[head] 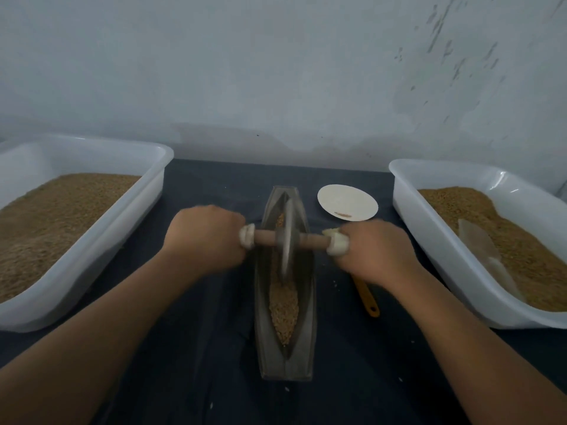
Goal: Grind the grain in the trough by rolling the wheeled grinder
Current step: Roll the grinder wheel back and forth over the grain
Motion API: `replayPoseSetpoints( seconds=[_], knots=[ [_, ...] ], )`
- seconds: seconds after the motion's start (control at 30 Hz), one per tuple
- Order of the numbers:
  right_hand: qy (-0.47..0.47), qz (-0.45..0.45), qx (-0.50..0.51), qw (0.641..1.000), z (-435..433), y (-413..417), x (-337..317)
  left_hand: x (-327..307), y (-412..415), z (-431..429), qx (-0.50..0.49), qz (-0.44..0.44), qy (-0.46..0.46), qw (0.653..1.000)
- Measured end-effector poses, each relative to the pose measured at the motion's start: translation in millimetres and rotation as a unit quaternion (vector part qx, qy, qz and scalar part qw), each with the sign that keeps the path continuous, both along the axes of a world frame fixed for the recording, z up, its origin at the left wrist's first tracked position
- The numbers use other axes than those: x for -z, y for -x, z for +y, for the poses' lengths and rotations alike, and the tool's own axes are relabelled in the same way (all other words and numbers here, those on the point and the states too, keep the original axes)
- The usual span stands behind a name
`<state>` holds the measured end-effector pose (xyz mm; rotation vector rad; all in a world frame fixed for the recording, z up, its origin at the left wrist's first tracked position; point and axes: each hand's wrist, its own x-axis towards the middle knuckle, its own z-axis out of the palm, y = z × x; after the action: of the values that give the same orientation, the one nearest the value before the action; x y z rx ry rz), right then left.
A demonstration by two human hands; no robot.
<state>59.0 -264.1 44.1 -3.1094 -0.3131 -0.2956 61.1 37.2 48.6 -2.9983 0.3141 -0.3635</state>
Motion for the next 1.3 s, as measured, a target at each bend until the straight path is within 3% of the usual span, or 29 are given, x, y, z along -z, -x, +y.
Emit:
replayPoseSetpoints(
  seconds=[0.1,0.27,0.4,0.5,0.63,0.73,0.87,1.07,1.13,1.23,1.3],
  knots=[
    [-0.006,-0.055,0.043,0.998,9,-28,3,-6,-25,-7,-0.005,-0.017,0.015,1.000],
    [-0.008,0.031,0.000,0.999,0,0,-4,-1,4,1,0.013,-0.001,-0.015,1.000],
    [0.000,0.080,-0.067,0.995,-12,41,-17,18,50,18,0.032,-0.045,-0.010,0.998],
    [0.020,0.045,-0.062,0.997,-5,30,-19,20,44,18,0.014,-0.013,0.012,1.000],
    [0.021,-0.080,-0.017,0.996,10,-17,-5,13,1,4,-0.027,0.019,0.048,0.998],
    [0.013,-0.100,0.004,0.995,13,-38,1,4,-20,-2,-0.034,0.023,0.052,0.998],
    [0.003,-0.036,0.002,0.999,5,-16,-2,1,-2,0,-0.005,0.019,0.021,1.000],
    [-0.072,0.164,-0.046,0.983,-14,36,-14,5,37,8,0.043,-0.028,-0.047,0.998],
    [-0.054,0.131,-0.038,0.989,-11,29,-10,3,28,7,0.033,-0.014,-0.039,0.999],
    [0.013,-0.053,-0.010,0.998,-1,0,6,3,1,2,-0.004,-0.001,0.000,1.000],
    [0.007,-0.105,0.009,0.994,7,-18,8,4,-14,-3,-0.021,-0.010,0.015,1.000]
  ],
)
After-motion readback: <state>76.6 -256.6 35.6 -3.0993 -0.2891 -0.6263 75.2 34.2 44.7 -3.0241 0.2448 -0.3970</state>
